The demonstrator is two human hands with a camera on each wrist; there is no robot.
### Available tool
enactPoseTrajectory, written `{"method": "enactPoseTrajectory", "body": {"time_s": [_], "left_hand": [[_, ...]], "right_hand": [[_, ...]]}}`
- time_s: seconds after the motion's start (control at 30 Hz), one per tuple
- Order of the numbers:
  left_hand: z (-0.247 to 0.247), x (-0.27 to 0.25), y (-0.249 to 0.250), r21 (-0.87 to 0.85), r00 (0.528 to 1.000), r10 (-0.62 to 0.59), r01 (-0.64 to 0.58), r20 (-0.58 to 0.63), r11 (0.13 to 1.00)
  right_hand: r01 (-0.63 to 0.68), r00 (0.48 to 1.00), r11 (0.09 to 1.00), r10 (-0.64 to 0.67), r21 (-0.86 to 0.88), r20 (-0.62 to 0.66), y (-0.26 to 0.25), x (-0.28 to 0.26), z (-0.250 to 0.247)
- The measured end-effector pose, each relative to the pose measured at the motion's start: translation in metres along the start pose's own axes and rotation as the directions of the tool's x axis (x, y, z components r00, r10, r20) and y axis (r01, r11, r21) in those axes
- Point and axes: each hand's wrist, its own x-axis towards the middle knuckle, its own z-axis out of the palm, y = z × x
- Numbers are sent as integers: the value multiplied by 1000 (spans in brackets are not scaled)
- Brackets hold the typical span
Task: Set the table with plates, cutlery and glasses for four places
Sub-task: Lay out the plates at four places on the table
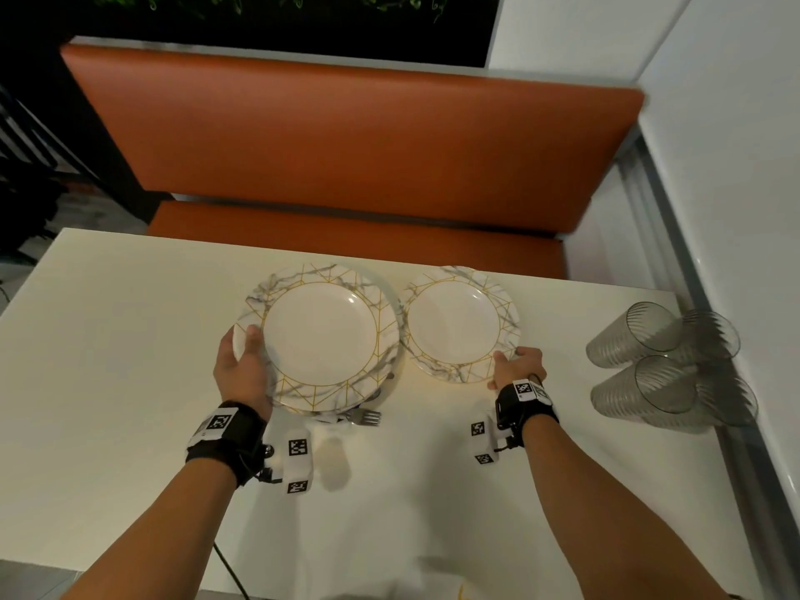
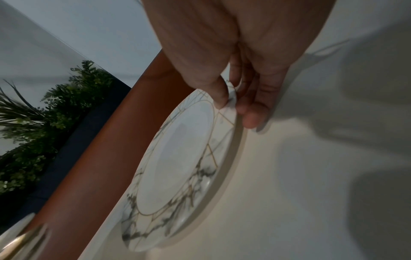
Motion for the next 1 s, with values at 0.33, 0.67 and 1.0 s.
{"method": "enactPoseTrajectory", "body": {"time_s": [0.33,0.67,1.0], "left_hand": [[-2,-16,-2,-33,991,-87,91,105,995],[-29,-32,6,52,926,-209,203,313,978],[-81,-19,9,142,965,-95,62,243,988]], "right_hand": [[366,930,930,-366,43,-6,-29,-68,8],[597,792,793,-558,-121,248,-54,-168,24],[408,912,897,-411,171,-21,17,-206,-17]]}}
